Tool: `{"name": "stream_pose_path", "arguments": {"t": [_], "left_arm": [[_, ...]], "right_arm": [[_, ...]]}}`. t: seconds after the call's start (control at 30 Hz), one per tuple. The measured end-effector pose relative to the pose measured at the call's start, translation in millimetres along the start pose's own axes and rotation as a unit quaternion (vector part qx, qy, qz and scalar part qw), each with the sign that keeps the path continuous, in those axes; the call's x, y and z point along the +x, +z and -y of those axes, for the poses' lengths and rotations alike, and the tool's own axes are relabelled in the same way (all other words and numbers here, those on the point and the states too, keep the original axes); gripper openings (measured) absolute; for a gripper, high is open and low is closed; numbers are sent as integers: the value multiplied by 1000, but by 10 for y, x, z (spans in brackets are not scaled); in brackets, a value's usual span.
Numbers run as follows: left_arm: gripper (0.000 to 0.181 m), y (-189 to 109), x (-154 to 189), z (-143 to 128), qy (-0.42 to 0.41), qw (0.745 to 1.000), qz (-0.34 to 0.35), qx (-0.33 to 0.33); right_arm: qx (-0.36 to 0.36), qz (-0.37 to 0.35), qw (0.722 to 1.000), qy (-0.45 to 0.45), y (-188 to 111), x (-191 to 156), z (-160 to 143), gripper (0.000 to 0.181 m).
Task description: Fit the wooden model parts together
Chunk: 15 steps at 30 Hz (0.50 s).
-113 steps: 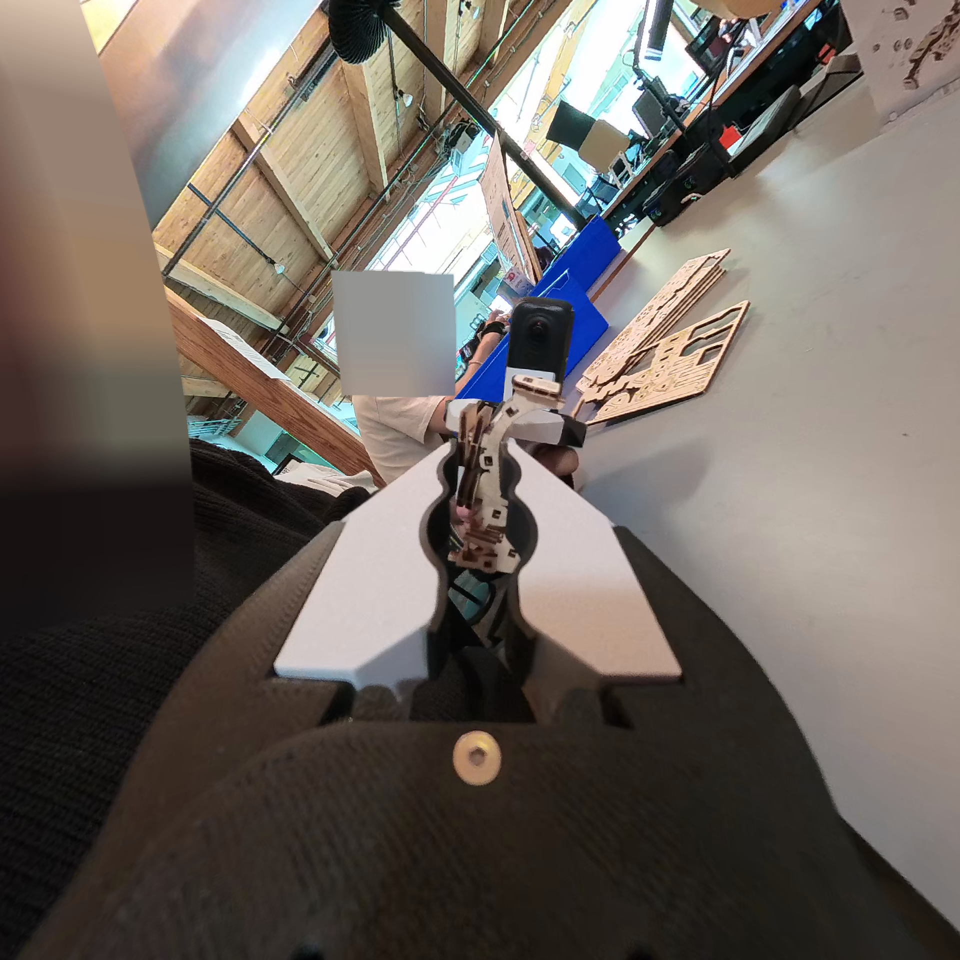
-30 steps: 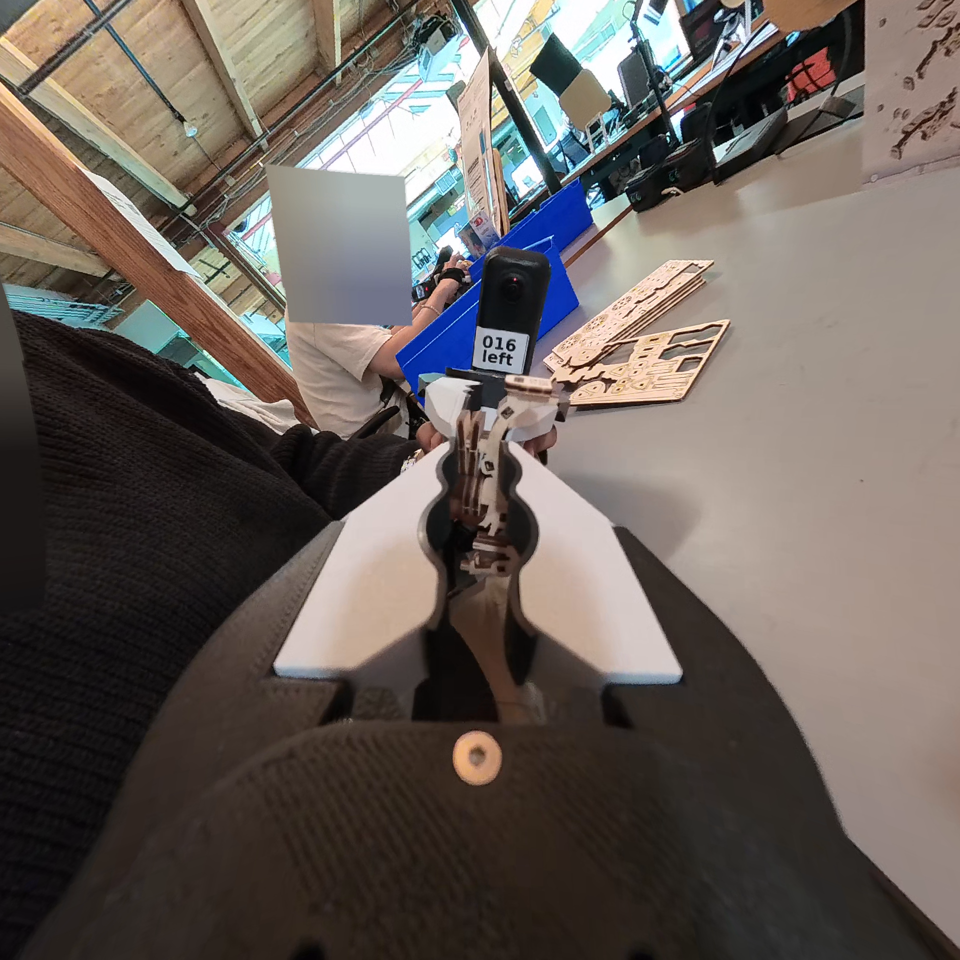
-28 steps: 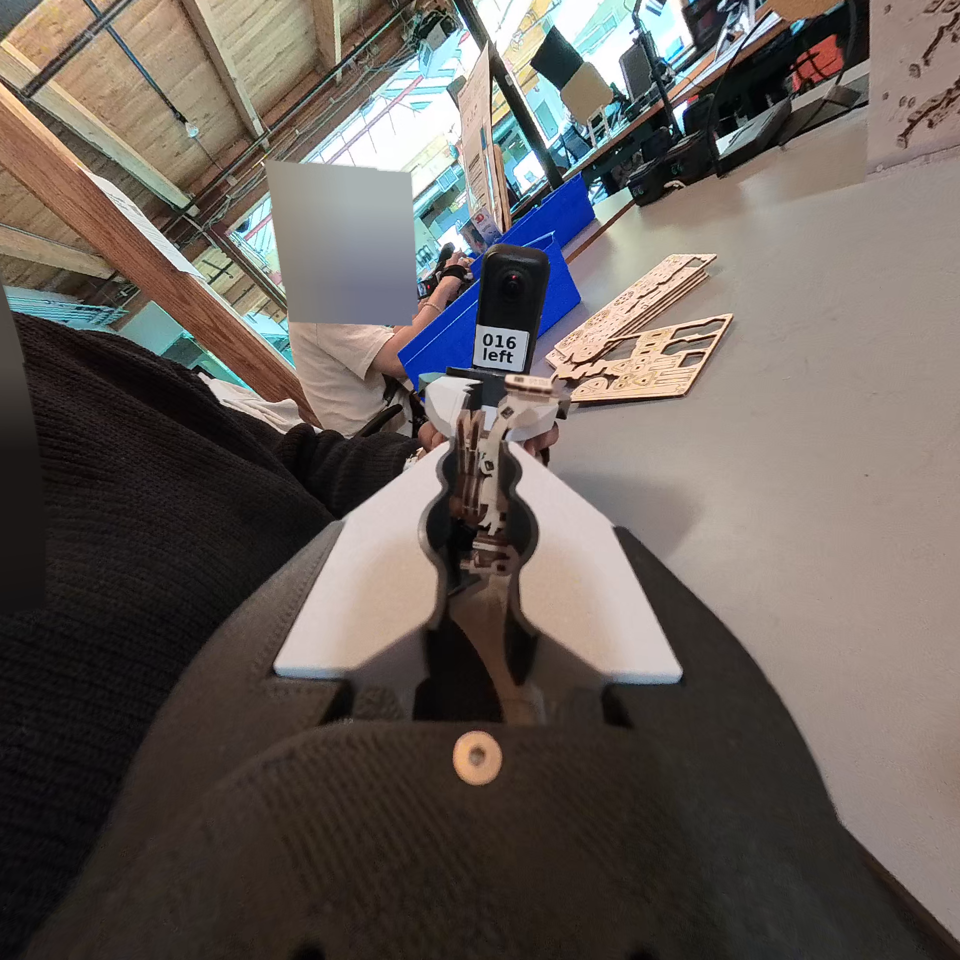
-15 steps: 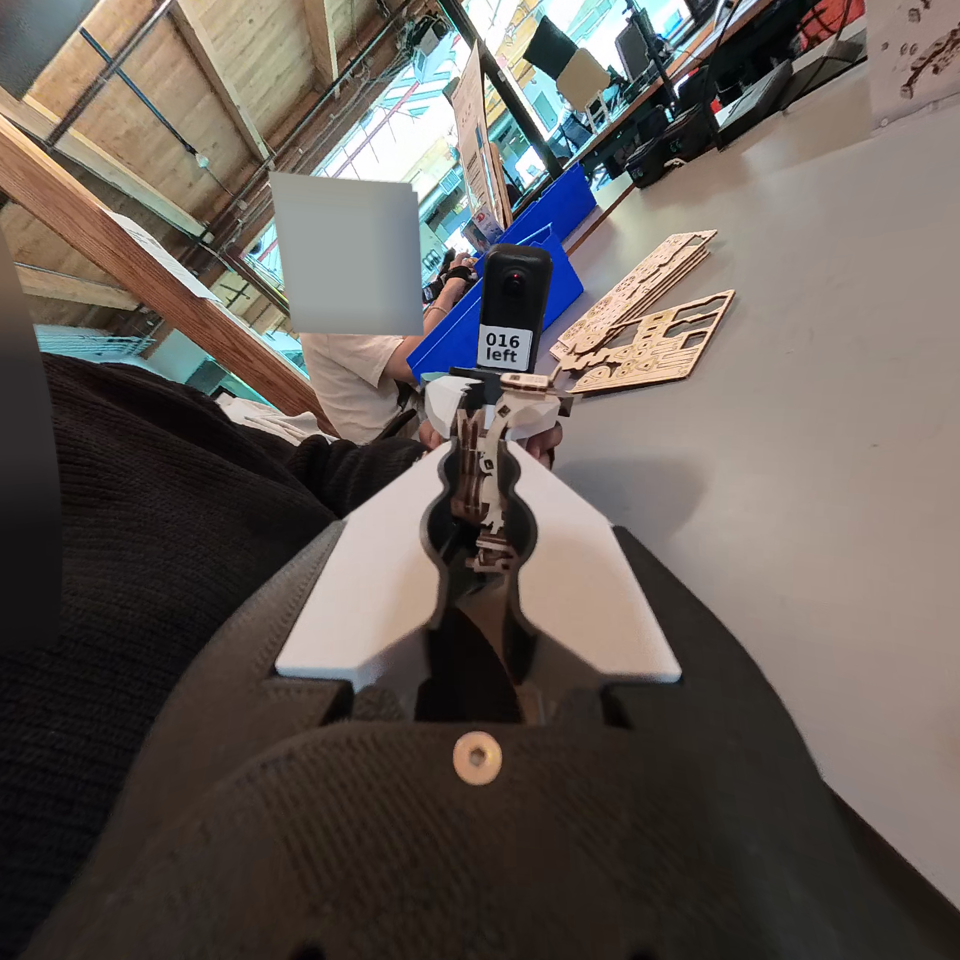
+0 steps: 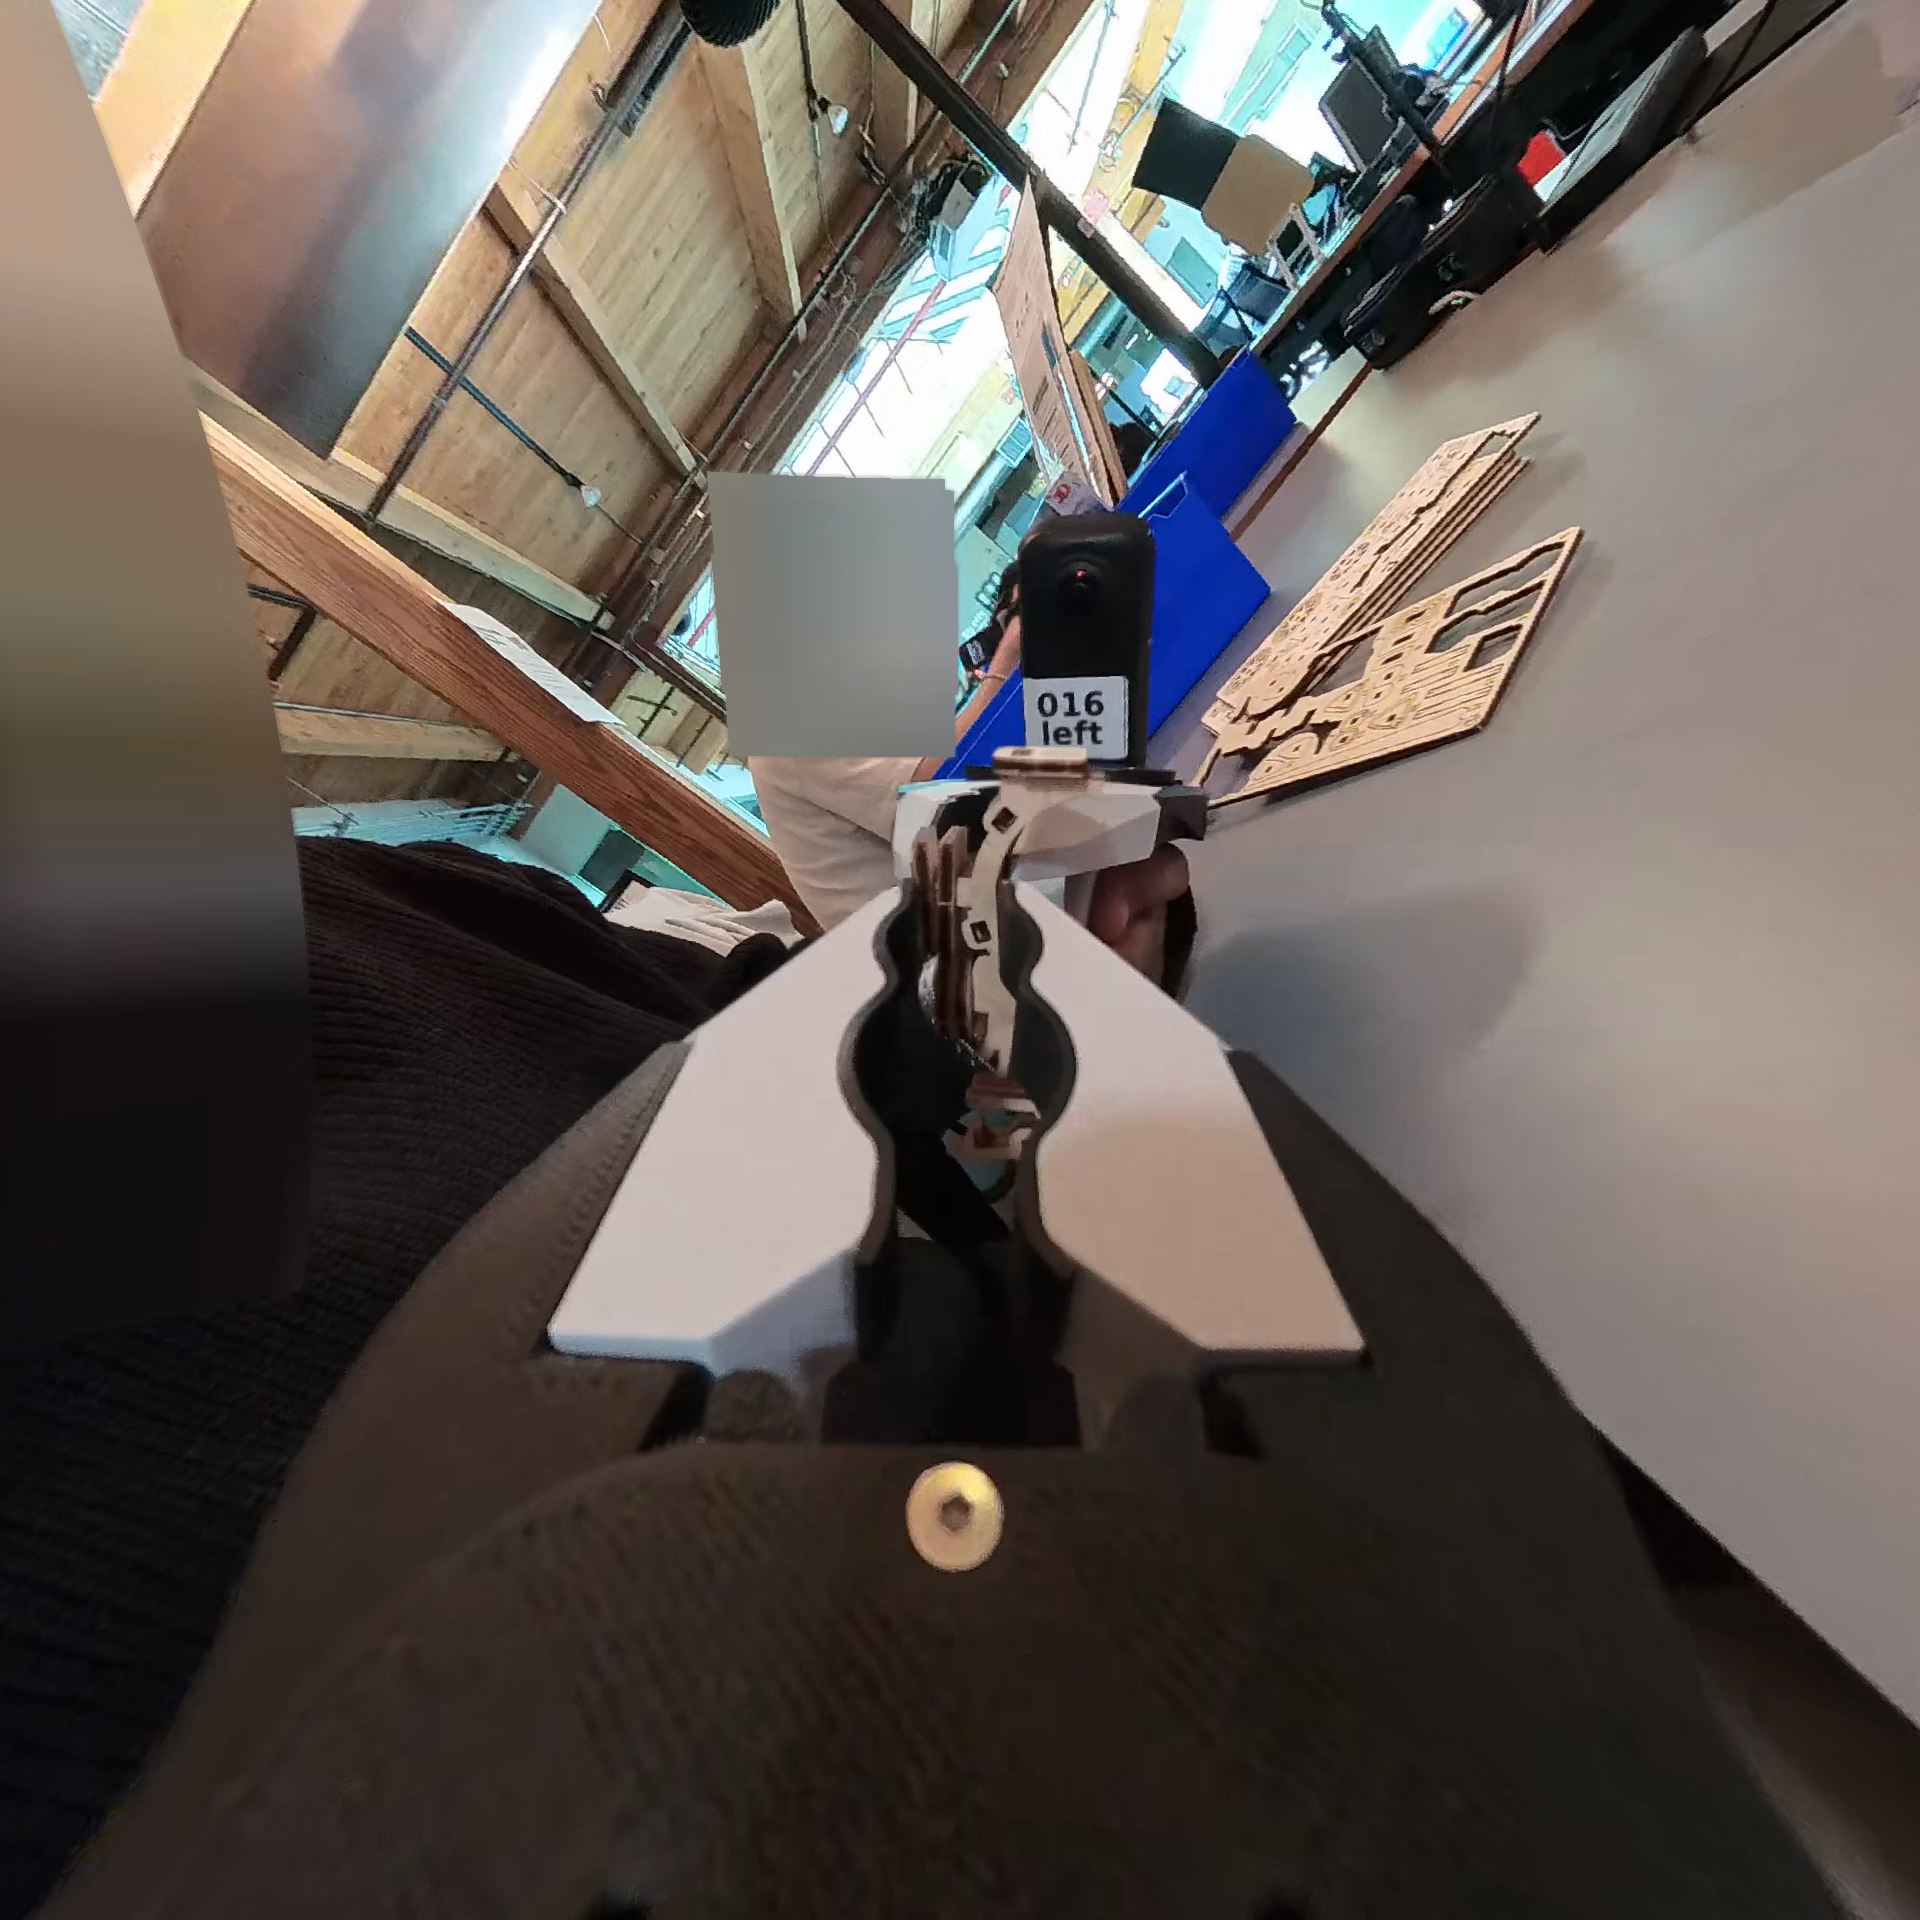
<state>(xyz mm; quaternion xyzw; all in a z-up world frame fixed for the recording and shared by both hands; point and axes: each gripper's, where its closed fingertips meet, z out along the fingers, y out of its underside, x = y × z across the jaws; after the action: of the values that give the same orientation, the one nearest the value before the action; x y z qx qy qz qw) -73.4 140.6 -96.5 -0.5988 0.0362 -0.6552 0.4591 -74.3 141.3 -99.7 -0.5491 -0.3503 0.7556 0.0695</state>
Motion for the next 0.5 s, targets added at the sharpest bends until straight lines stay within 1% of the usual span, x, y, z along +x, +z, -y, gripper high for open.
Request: {"name": "stream_pose_path", "arguments": {"t": [0.23,0.5], "left_arm": [[13,9,12,6,3,1000,4,4],[13,14,46,15,0,1000,-8,9]], "right_arm": [[10,11,1000,-1,-3,-16,20,15],[15,24,1000,1,4,-45,30,15]]}}
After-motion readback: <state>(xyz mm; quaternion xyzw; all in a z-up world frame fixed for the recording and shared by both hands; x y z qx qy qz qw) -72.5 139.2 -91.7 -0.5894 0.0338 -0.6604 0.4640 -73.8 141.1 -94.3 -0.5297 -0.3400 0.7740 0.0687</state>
